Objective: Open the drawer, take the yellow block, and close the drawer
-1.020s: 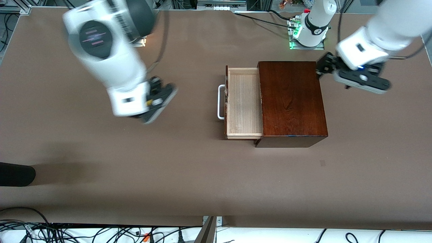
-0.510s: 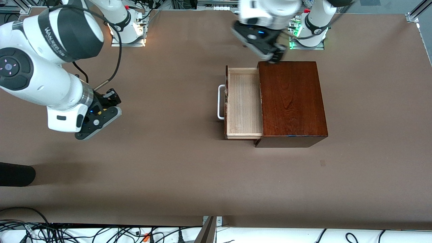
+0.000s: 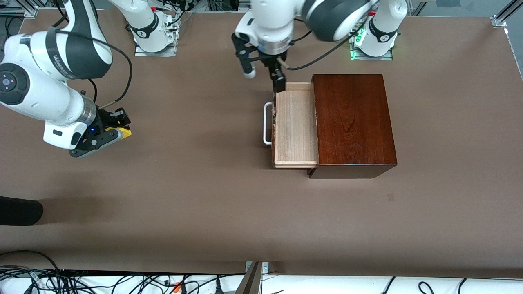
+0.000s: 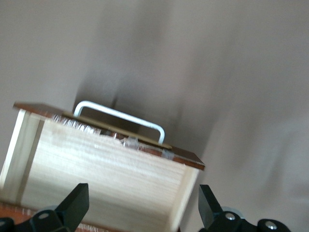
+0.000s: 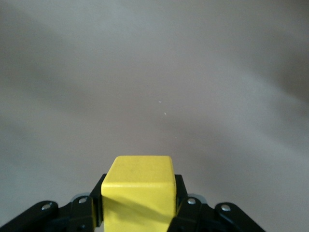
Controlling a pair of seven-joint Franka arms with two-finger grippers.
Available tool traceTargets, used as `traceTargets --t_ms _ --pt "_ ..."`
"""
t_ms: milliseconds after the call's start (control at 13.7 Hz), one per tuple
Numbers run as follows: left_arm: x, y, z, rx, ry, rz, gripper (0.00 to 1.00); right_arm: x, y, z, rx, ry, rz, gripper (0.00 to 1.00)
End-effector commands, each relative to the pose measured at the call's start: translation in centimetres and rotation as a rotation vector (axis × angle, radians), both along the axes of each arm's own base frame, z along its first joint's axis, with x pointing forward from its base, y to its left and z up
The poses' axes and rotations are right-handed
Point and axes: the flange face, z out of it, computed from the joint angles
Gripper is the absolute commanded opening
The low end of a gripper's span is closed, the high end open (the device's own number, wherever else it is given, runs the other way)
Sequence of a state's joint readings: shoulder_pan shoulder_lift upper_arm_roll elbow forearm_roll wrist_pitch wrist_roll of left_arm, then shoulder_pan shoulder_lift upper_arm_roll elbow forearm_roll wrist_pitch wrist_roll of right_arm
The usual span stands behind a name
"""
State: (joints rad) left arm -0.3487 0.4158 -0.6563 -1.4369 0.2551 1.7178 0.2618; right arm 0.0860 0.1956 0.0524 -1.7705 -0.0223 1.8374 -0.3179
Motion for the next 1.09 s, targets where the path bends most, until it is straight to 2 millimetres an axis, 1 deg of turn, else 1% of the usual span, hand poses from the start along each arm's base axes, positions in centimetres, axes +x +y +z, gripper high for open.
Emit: traceTargets --t_ms 0,146,218,291,510,655,728,801,947,1020 --pt "1.5 -2.0 -3.1 -0.011 -0.021 -0.071 1.0 -2.2 -2.3 -4.4 0.013 -0.015 -0.062 0.06" --pt "2.5 -2.6 -5.7 -0.019 -0.034 -0.094 1.0 -2.7 -4.2 -7.8 0.016 -0.026 -0.105 0.06" --pt "2.8 -2.8 -6.9 -0.012 -0.039 -0.136 1.0 -2.9 -5.2 -9.4 0.021 -0.022 -0.132 0.06" --pt "2.6 -3.3 -8.0 -0.008 -0.034 -0.184 1.0 -3.4 -5.9 -11.1 0.03 -0.01 -0.157 0.06" --pt "3.5 -3.3 -10.6 0.03 -0.061 -0.275 1.0 -3.7 -6.2 -14.6 0.032 -0.011 -0.234 0.06" --pt "3.8 -3.4 -12.1 0.049 -0.073 -0.291 1.0 -3.4 -6.2 -16.4 0.027 -0.012 -0.254 0.07" --pt "3.9 -3.4 -13.0 0.055 -0.065 -0.286 1.0 -3.3 -6.3 -17.8 0.023 -0.01 -0.272 0.1" --pt "4.1 -3.3 -13.8 0.068 -0.068 -0.291 1.0 -3.3 -6.8 -19.4 0.02 -0.007 -0.285 0.15" --pt "4.2 -3.2 -14.9 0.096 -0.081 -0.299 1.0 -3.0 -6.9 -22.5 0.014 -0.026 -0.305 0.15" --pt "4.2 -3.1 -15.2 0.1 -0.078 -0.282 1.0 -2.9 -6.9 -23.7 0.012 -0.039 -0.318 0.15"
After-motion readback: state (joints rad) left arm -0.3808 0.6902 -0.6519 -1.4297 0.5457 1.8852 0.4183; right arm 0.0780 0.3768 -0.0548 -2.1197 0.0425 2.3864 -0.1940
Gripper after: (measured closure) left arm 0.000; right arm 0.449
